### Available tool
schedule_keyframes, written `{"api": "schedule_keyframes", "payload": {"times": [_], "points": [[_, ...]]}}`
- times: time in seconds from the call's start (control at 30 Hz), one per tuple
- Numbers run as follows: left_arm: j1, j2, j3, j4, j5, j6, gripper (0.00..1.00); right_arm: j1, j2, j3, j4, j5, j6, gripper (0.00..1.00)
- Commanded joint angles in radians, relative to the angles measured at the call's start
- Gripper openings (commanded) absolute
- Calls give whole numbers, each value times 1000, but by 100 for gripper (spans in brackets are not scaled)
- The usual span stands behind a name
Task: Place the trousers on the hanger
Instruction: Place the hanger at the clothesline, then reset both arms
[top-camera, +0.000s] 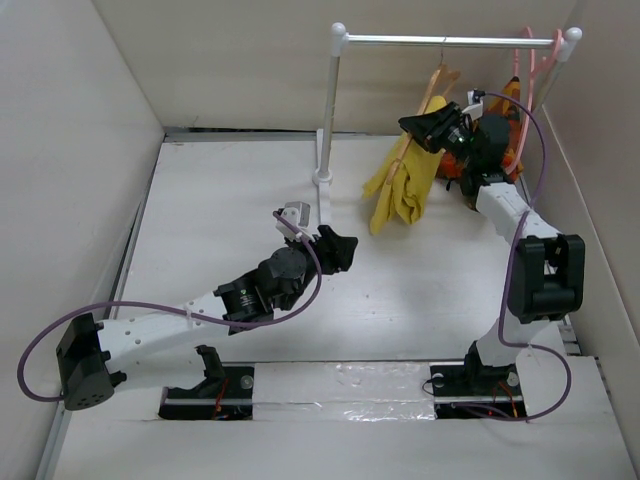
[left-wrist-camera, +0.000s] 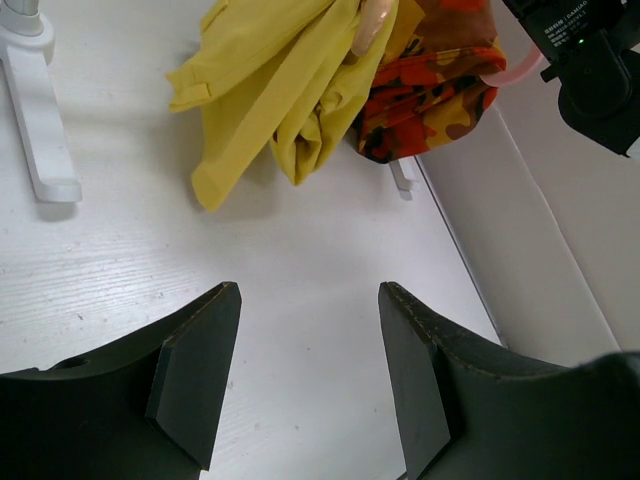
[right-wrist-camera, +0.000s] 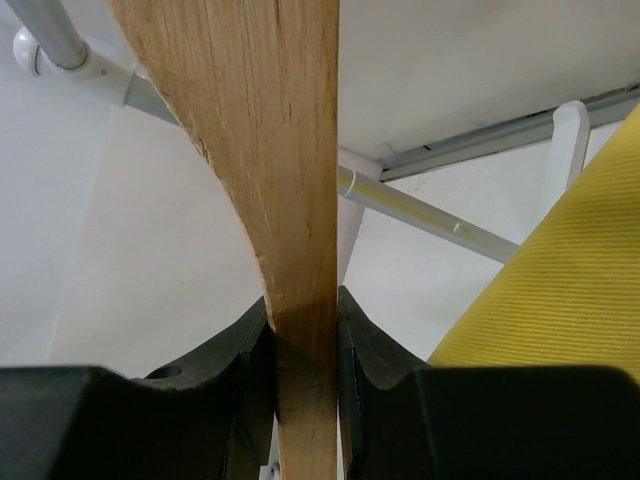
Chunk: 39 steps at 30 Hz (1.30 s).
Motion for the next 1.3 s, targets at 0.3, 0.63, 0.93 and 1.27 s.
{"api": "schedule_keyframes", "payload": {"times": [0.3,0.63,0.93,1.27], "points": [[-2,-20,-2,-20,-53,0,58,-38,-241,-81,37,26,-194,100],[-2,-46,21,-96,-114,4,60,-47,-557,-339,1,15,-376,100],[-2,-192,-75,-160,-186,-25,61,-47,-947,-597,-264,15,-604,100],[-2,-405,-248,-335,-229,-152,61,-47,-1195,-839,-633,44,-821,100]]}}
